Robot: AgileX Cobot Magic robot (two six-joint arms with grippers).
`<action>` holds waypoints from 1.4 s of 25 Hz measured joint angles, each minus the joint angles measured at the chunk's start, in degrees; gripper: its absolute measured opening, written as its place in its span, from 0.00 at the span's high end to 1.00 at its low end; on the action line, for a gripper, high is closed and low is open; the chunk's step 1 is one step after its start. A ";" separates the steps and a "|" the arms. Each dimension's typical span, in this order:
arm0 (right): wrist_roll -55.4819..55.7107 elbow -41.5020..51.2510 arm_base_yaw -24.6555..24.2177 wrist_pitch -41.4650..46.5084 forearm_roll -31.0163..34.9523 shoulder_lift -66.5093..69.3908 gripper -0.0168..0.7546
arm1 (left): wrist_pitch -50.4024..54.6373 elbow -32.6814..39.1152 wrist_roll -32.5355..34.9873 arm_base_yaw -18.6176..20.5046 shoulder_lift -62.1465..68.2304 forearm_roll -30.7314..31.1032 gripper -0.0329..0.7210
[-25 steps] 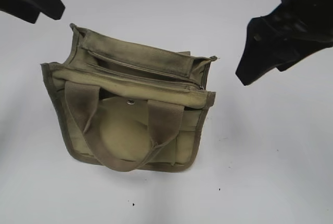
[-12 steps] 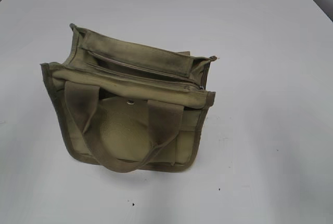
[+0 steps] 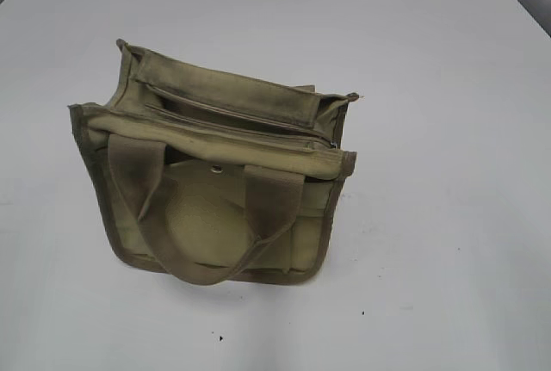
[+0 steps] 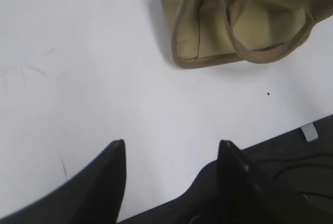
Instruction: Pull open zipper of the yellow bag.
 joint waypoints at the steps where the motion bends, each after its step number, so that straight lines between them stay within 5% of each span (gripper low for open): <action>1: 0.18 0.91 0.00 -0.43 -0.25 -2.09 0.21 | -0.05 1.11 0.00 0.00 -2.97 0.00 0.38; 8: 0.26 2.42 0.00 -1.72 -0.72 -9.85 0.21 | -2.66 3.84 0.78 0.00 -14.96 0.00 0.38; 35: -3.97 2.42 -0.44 -1.93 3.70 -10.16 0.21 | -3.11 3.89 3.04 0.54 -15.44 -0.05 0.38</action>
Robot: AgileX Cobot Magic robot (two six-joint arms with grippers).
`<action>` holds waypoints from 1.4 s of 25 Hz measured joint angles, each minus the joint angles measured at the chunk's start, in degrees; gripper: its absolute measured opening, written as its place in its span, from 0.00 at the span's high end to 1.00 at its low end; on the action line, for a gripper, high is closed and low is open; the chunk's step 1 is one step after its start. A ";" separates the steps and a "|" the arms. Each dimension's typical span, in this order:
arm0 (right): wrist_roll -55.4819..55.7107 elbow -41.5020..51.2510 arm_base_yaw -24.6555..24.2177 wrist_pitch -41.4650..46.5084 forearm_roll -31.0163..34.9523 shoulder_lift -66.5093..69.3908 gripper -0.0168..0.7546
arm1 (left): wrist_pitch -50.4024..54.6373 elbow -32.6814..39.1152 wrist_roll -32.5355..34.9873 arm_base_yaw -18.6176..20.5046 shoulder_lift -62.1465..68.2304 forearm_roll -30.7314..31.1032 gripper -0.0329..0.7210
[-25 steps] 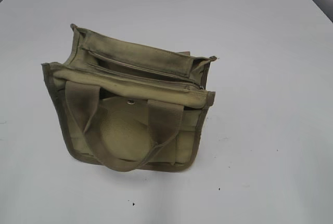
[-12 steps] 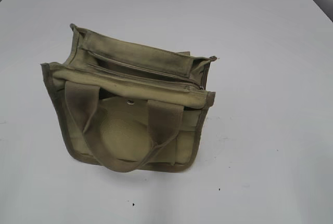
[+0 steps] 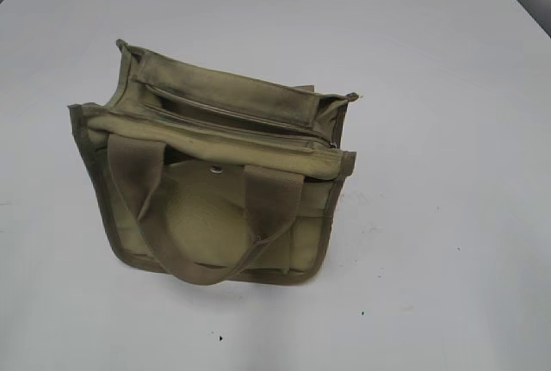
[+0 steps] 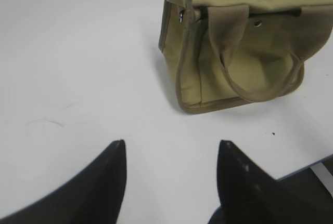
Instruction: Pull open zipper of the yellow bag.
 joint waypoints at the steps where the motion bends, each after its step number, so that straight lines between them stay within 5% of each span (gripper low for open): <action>1: 0.01 0.00 -1.02 0.00 0.06 0.00 0.21 | 0.00 0.00 0.00 0.64 0.00 0.00 0.38; 12: 0.01 0.00 -18.33 -0.09 0.21 -4.02 0.21 | 0.00 0.00 0.00 17.11 0.00 0.00 0.38; 35: -0.06 0.00 -19.26 -0.16 0.24 -13.67 0.21 | -0.03 0.16 0.01 17.08 -1.75 0.00 0.38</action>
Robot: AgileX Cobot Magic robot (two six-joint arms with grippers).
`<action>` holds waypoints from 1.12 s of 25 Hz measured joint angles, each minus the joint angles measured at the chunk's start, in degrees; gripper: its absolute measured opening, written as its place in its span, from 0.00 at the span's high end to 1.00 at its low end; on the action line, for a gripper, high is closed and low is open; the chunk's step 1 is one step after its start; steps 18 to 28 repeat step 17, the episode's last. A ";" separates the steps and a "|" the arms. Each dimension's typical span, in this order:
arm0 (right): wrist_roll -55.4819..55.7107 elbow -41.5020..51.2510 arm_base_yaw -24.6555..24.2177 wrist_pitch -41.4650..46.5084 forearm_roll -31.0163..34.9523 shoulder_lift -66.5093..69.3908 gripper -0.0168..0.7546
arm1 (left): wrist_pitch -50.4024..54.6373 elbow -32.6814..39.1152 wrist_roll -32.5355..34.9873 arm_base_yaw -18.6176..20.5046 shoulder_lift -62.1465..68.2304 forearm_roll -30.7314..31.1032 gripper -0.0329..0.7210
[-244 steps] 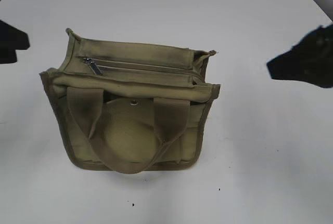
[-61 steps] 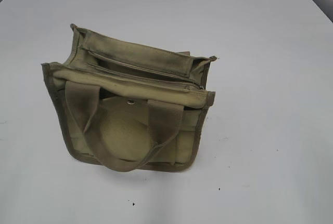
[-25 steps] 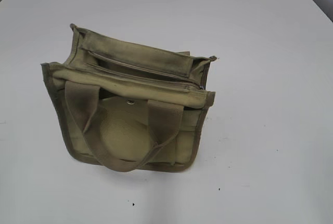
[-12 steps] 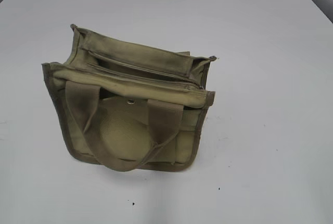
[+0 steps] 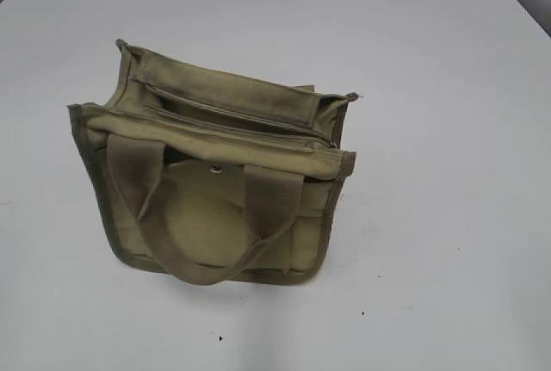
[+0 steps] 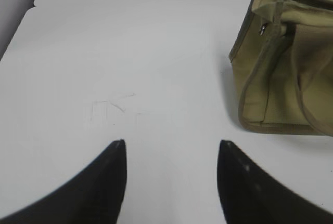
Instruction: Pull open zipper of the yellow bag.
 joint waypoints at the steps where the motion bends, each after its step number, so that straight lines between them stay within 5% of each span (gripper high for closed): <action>1: 0.00 0.00 0.00 0.00 0.00 0.00 0.21 | 0.00 0.00 0.05 0.00 0.00 0.00 0.38; 28: -0.05 0.00 0.00 0.00 0.00 0.00 0.21 | 0.00 0.00 0.05 -2.09 0.00 0.00 0.38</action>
